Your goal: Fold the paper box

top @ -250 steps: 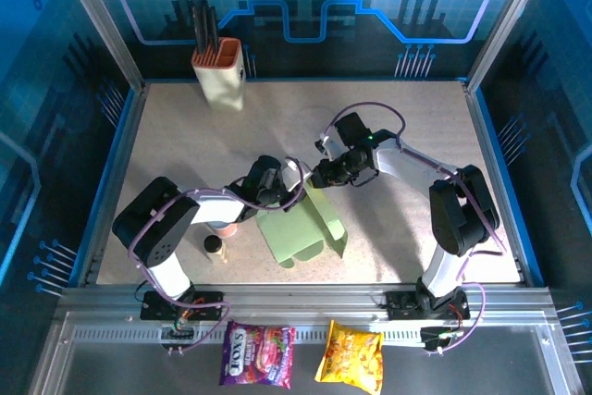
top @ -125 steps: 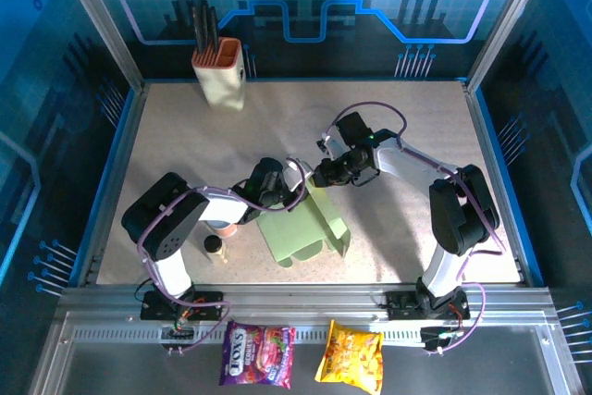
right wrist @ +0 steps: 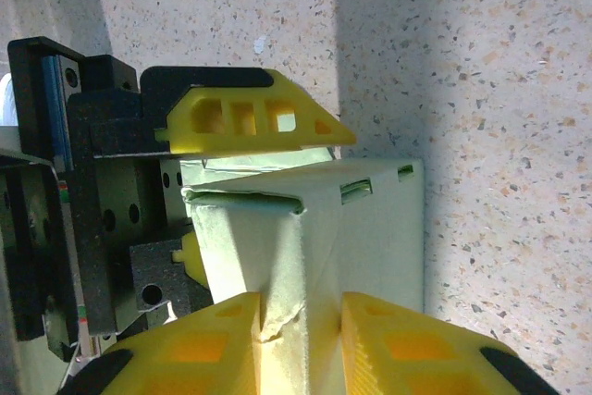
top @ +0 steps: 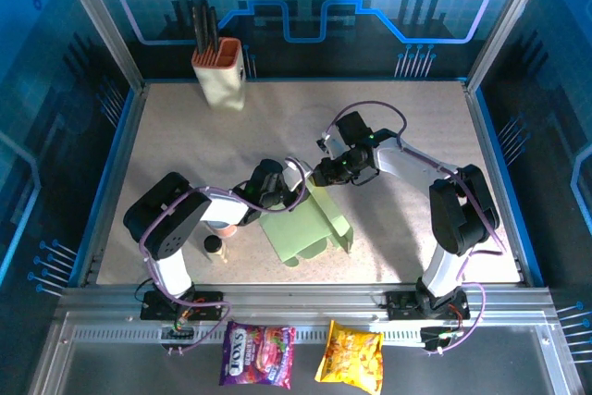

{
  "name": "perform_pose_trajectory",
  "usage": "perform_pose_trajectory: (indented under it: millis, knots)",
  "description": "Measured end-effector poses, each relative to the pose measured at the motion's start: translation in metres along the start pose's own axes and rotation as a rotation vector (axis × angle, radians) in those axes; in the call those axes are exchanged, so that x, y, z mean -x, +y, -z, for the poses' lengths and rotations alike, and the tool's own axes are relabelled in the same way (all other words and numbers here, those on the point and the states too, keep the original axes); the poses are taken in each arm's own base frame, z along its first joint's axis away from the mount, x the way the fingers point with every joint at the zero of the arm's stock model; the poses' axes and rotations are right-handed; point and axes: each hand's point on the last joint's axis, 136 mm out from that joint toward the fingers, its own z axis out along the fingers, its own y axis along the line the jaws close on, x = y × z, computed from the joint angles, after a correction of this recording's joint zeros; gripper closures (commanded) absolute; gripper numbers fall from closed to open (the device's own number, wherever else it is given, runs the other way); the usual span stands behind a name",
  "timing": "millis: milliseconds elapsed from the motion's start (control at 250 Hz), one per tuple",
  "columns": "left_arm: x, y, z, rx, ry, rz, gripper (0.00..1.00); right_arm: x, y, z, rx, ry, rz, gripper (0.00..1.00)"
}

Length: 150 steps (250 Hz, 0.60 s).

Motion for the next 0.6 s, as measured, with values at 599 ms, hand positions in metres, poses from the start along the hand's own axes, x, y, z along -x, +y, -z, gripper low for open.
perform_pose_trajectory:
  millis: [599]
  knots:
    - [-0.042, -0.002, 0.002, 0.015, 0.022, 0.046, 0.61, -0.004, 0.008, -0.003, 0.014, 0.016, 0.007, 0.72]
